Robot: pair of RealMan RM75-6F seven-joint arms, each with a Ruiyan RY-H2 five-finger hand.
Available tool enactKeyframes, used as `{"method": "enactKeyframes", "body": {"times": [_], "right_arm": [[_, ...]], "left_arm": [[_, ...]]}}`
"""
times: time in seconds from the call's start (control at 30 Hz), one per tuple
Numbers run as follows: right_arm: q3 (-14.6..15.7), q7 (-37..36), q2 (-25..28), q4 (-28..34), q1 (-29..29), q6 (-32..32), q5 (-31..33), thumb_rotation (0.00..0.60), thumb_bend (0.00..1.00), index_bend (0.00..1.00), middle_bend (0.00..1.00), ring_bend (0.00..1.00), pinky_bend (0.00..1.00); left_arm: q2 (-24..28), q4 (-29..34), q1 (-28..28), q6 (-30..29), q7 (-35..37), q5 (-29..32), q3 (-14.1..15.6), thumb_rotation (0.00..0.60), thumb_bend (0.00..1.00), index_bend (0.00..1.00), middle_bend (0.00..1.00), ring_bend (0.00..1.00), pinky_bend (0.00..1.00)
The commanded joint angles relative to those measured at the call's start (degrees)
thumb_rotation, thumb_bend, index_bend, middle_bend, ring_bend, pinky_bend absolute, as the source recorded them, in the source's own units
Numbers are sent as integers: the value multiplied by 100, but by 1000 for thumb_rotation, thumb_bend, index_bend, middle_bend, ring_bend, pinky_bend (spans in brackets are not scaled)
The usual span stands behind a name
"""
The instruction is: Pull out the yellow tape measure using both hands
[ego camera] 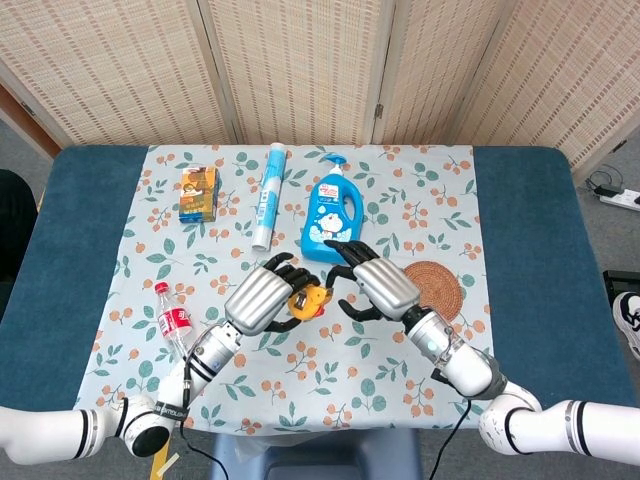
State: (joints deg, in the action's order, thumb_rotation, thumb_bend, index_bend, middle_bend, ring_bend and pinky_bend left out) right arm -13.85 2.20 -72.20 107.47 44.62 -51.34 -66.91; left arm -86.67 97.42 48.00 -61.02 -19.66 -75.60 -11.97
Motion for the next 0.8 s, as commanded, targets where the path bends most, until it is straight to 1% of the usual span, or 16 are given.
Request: {"method": "enactKeyframes", "body": {"times": [0.03, 0.27, 0.4, 0.5, 0.8], "right_arm": [[4, -11, -3, -6, 1, -3, 9, 600, 474, 467, 74, 36, 0], [5, -14, -59, -46, 5, -65, 59, 600, 475, 569, 113, 58, 0], [2, -3, -77, -65, 0, -103, 108, 600, 475, 607, 138, 71, 0], [9, 16, -92, -84, -1, -124, 122, 600, 475, 623, 151, 71, 0], [19, 60, -145, -150, 25, -133, 163, 600, 475, 628, 161, 87, 0]], "left_arm": [[3, -13, 4, 13, -3, 20, -1, 600, 327, 592, 573, 510, 192], [-21, -75, 13, 31, 0, 68, 0, 600, 327, 592, 573, 509, 193], [-47, -130, 18, 47, 8, 72, 20, 600, 327, 592, 573, 509, 192], [-68, -171, 24, 54, 17, 72, 26, 600, 327, 592, 573, 510, 192], [-113, -257, 41, 70, 12, 78, 37, 600, 328, 592, 573, 510, 192]]}}
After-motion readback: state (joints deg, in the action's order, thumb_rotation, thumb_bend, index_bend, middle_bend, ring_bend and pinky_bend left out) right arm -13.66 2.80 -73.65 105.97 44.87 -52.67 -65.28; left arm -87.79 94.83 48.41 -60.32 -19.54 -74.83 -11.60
